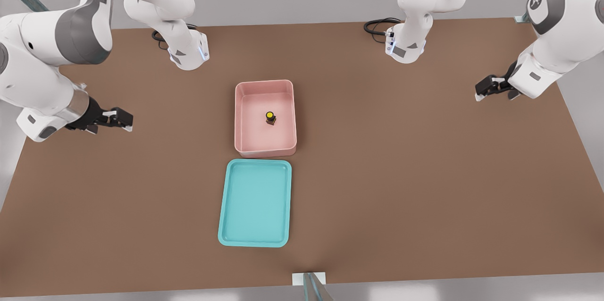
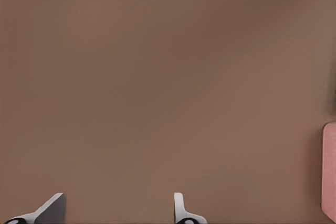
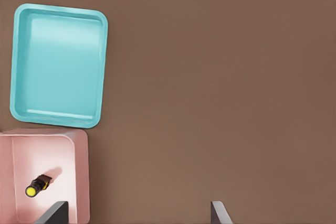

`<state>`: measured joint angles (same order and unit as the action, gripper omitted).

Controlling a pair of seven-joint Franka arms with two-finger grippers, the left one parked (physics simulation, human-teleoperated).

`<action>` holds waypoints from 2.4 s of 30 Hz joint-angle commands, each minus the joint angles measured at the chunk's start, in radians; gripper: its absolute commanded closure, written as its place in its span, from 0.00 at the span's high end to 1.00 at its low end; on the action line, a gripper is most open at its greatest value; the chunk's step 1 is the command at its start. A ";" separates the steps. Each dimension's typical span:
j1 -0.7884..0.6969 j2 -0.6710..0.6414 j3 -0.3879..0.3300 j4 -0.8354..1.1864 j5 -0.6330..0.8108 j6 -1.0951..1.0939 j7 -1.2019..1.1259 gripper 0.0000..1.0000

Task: The left arm remains still, and the right arm places the button from the box into the tray

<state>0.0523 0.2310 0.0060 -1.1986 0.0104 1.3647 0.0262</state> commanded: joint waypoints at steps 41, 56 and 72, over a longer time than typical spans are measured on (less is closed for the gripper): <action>0.709 0.097 0.055 -1.205 -0.208 1.536 0.931 0.98; 0.702 0.122 0.048 -1.194 -0.210 1.574 0.937 0.57; 0.574 0.404 -0.101 -0.409 0.026 1.039 0.261 0.57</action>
<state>0.6392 0.6007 -0.0898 -1.6544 -0.0050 2.5281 0.7545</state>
